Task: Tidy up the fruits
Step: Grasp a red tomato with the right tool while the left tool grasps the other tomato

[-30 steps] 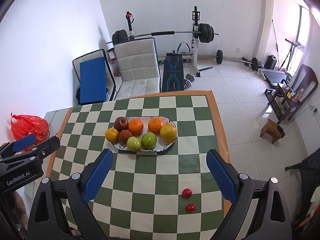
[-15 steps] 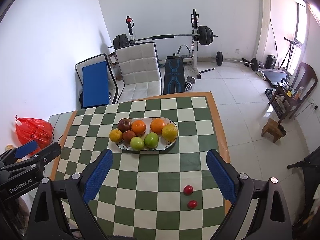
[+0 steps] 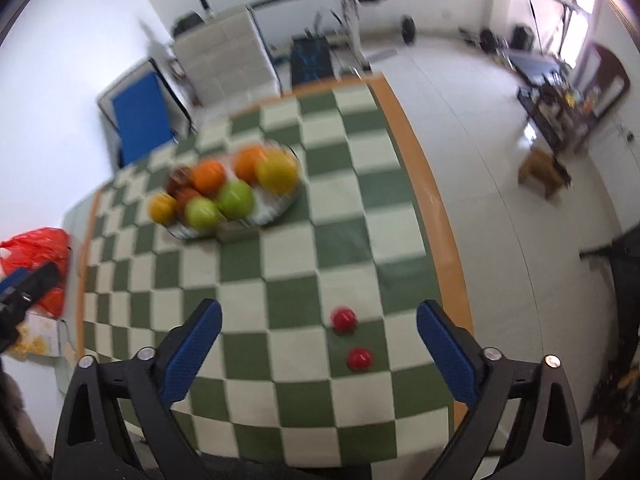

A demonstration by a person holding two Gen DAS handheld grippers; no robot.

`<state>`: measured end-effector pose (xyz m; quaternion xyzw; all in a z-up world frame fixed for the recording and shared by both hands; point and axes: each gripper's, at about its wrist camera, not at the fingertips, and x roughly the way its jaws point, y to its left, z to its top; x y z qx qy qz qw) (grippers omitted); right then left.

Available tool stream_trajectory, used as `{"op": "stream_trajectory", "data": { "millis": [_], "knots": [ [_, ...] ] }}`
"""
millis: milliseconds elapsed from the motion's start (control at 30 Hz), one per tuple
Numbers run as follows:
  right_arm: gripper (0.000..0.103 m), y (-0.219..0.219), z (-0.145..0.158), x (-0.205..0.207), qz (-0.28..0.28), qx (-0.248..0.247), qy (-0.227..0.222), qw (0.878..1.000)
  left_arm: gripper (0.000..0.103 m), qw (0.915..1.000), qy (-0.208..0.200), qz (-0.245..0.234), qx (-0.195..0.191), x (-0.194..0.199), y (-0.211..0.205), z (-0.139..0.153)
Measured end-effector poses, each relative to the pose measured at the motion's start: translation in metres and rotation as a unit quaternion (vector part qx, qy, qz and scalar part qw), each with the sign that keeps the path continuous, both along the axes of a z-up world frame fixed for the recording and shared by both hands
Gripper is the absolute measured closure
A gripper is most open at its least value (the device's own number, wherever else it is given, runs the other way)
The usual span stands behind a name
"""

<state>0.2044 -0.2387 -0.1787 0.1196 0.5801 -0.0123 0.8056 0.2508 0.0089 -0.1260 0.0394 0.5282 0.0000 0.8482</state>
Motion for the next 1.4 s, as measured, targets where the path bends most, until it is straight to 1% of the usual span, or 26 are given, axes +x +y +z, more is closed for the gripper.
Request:
{"op": "stream_trajectory", "data": {
  "millis": [33,100,133,200,233,267,333,367,400,433,500,533,567,667,867,933,1000,1033,1067,1100,1133,1200,1233,1267,1300,1400],
  "knots": [
    [0.021,-0.006,-0.016,-0.002,-0.005,0.005,0.015,1.000,0.000,0.9999,0.015,-0.005,0.005,0.004,-0.007,-0.013],
    [0.034,-0.018,-0.065,-0.005,-0.017,0.024,0.064,0.997,0.000,0.9988,0.045,-0.016,0.011,0.013,-0.020,-0.039],
    [0.038,-0.022,-0.080,-0.009,-0.022,0.034,0.077,0.996,0.000,0.9977,0.061,-0.024,0.016,0.016,-0.029,-0.053],
    [0.040,-0.029,-0.118,-0.015,-0.035,0.045,0.108,0.993,0.000,0.9949,0.087,-0.041,0.032,0.022,-0.045,-0.078],
    [0.044,-0.030,-0.129,-0.018,-0.039,0.049,0.115,0.991,0.000,0.9929,0.097,-0.053,0.043,0.025,-0.055,-0.091],
    [0.045,-0.032,-0.145,-0.020,-0.046,0.058,0.125,0.989,0.000,0.9907,0.107,-0.064,0.053,0.026,-0.065,-0.104],
    [0.051,-0.032,-0.162,-0.023,-0.048,0.067,0.137,0.987,0.000,0.9859,0.129,-0.084,0.066,0.030,-0.080,-0.126],
    [0.052,-0.032,-0.174,-0.024,-0.049,0.077,0.145,0.985,0.000,0.9835,0.140,-0.092,0.068,0.032,-0.087,-0.135],
    [0.057,-0.032,-0.180,-0.024,-0.047,0.079,0.148,0.985,0.000,0.9809,0.152,-0.099,0.070,0.034,-0.093,-0.144],
    [0.064,-0.031,-0.189,-0.024,-0.047,0.079,0.152,0.984,0.000,0.9783,0.163,-0.106,0.070,0.036,-0.100,-0.153],
    [0.070,-0.029,-0.200,-0.025,-0.045,0.079,0.159,0.983,0.000,0.9748,0.177,-0.116,0.070,0.039,-0.110,-0.167],
    [0.070,-0.030,-0.195,-0.025,-0.046,0.076,0.138,0.986,0.000,0.9733,0.182,-0.122,0.069,0.042,-0.117,-0.173],
    [0.070,-0.029,-0.192,-0.025,-0.041,0.073,0.135,0.987,0.000,0.9719,0.188,-0.126,0.065,0.043,-0.121,-0.177],
    [0.070,-0.041,-0.181,-0.031,-0.057,0.074,0.119,0.989,0.000,0.9675,0.208,-0.136,0.046,0.048,-0.135,-0.189],
    [0.070,-0.083,-0.166,-0.046,-0.101,0.066,0.114,0.986,0.002,0.9525,0.249,-0.175,0.012,0.049,-0.173,-0.210],
    [0.070,-0.094,-0.164,-0.050,-0.112,0.065,0.117,0.985,0.007,0.9467,0.257,-0.195,0.006,0.046,-0.188,-0.217],
    [0.070,-0.109,-0.164,-0.052,-0.122,0.060,0.120,0.983,0.022,0.9396,0.267,-0.214,0.002,0.042,-0.201,-0.223],
    [0.070,-0.114,-0.163,-0.055,-0.128,0.058,0.121,0.983,0.026,0.9354,0.272,-0.225,0.001,0.040,-0.208,-0.227],
    [0.070,-0.117,-0.164,-0.056,-0.131,0.057,0.121,0.982,0.033,0.9323,0.276,-0.234,0.004,0.037,-0.213,-0.230],
    [0.070,-0.120,-0.163,-0.056,-0.133,0.056,0.122,0.982,0.042,0.9290,0.280,-0.242,0.004,0.036,-0.217,-0.233],
    [0.070,-0.121,-0.162,-0.057,-0.135,0.055,0.122,0.982,0.046,0.9259,0.284,-0.249,0.005,0.034,-0.221,-0.237],
    [0.070,-0.121,-0.161,-0.055,-0.135,0.054,0.122,0.982,0.064,0.9217,0.292,-0.255,0.008,0.032,-0.225,-0.243],
    [0.070,-0.120,-0.160,-0.054,-0.134,0.053,0.121,0.982,0.070,0.9202,0.296,-0.256,0.008,0.030,-0.226,-0.247],
    [0.070,-0.119,-0.159,-0.052,-0.134,0.054,0.121,0.982,0.073,0.9195,0.298,-0.256,0.006,0.030,-0.226,-0.248],
    [0.070,-0.116,-0.157,-0.049,-0.133,0.054,0.119,0.982,0.074,0.9208,0.297,-0.252,0.001,0.030,-0.224,-0.248],
    [0.070,-0.112,-0.147,-0.040,-0.129,0.055,0.111,0.984,0.074,0.9279,0.289,-0.235,-0.022,0.033,-0.213,-0.237]
  ]
}}
